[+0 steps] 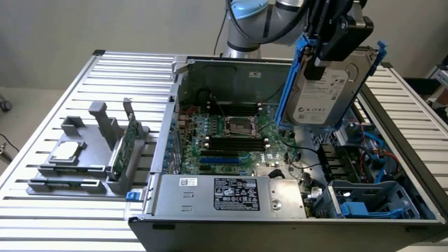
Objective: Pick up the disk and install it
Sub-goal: 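Pick up the disk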
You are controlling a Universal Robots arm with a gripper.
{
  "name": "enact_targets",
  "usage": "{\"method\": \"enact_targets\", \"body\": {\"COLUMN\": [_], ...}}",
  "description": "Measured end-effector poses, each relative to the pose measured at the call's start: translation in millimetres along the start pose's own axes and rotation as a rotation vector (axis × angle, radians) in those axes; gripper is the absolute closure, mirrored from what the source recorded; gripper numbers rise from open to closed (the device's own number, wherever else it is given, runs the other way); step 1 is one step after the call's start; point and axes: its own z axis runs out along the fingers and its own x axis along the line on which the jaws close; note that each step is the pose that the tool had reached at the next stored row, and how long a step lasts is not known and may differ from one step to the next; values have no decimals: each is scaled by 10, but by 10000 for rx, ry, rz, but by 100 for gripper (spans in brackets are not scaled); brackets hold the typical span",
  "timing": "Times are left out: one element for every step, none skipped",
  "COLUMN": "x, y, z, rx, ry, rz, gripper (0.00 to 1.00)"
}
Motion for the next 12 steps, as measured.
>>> {"method": "enact_targets", "body": {"x": [32,63,95,128,160,195,233,267,305,341,376,411], "y": [-22,-44,-66,-89,-107,-119,-130,-140,-151,-161,-171,-182], "z": [1,1,1,1,2,2,0,-4,-11,-20,-30,-42], "rx": [-7,-15,-23,-31,-40,-53,-65,-72,-80,-88,-96,-104], "ry": [0,1,0,1,1,0,2,1,0,1,1,0], "rz": [0,0,0,-1,-1,0,-1,-1,-2,-2,-2,-2], "gripper": [68,68,68,68,68,68,68,68,68,68,68,68]}}
